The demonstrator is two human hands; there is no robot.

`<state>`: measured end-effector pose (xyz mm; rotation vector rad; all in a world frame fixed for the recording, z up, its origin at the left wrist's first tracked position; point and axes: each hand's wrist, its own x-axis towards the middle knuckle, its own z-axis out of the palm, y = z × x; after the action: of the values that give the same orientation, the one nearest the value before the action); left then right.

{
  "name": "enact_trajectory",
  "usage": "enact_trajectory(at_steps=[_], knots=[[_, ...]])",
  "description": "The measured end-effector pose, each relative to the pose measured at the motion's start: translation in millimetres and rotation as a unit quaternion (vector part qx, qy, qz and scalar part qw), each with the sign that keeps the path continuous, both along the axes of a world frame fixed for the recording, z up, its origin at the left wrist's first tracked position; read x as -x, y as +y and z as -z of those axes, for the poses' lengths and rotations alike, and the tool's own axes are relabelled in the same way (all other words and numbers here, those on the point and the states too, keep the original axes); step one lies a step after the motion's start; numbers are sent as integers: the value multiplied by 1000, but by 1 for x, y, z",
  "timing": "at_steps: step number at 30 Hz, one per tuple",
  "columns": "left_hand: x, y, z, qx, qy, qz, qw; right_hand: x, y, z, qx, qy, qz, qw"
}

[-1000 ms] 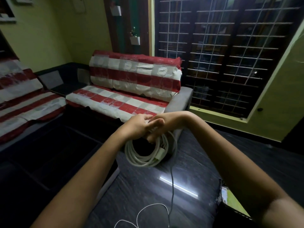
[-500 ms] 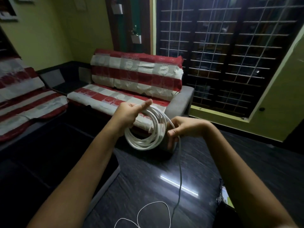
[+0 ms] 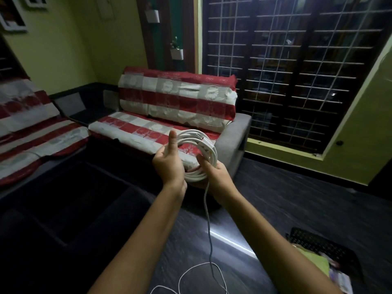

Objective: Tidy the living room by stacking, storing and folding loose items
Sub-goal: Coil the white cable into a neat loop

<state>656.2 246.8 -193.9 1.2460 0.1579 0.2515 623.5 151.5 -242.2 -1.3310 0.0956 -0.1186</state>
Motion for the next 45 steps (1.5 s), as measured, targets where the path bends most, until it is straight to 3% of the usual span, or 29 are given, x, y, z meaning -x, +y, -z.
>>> enact_trajectory(at_steps=[5,6,8,10,12,14,15,16,18,21,29,34,36,38,41,45], knots=[[1,7,18,-36,44,50,997,-2,-13,-15,119,6,25,993],[-2,8,22,-76,41,48,995,-2,-17,-19,144,8,25,989],[-8,14,33,-246,0,-12,969,-4,-25,-25,214,15,17,977],[-7,20,32,-383,-104,-70,915,-10,-32,-31,335,28,-13,942],[-5,20,21,-484,-252,-50,836,-16,-35,-39,453,64,-82,885],[-10,14,15,-591,-326,73,734,-21,-34,-44,507,91,-167,841],[-16,12,16,-617,-322,163,700,-24,-32,-46,508,107,-189,833],[-23,10,19,-604,-301,254,693,-25,-30,-47,525,115,-208,817],[-31,8,31,-526,-240,374,725,-25,-28,-50,554,128,-254,782],[-26,6,43,-493,-181,415,743,-23,-29,-52,560,131,-295,763],[-23,-2,31,-556,-123,417,708,-29,-42,-42,534,139,-342,760],[-31,4,27,-553,-112,409,717,-24,-66,-55,596,217,-319,704],[-32,7,23,-485,-76,418,764,-20,-78,-54,556,191,-326,741],[-32,11,20,-417,-59,423,802,-13,-85,-52,472,165,-328,801],[-32,15,15,-394,-70,411,819,-7,-90,-49,369,124,-327,861],[-28,19,5,-393,-104,387,828,-2,-94,-43,320,79,-360,873]])
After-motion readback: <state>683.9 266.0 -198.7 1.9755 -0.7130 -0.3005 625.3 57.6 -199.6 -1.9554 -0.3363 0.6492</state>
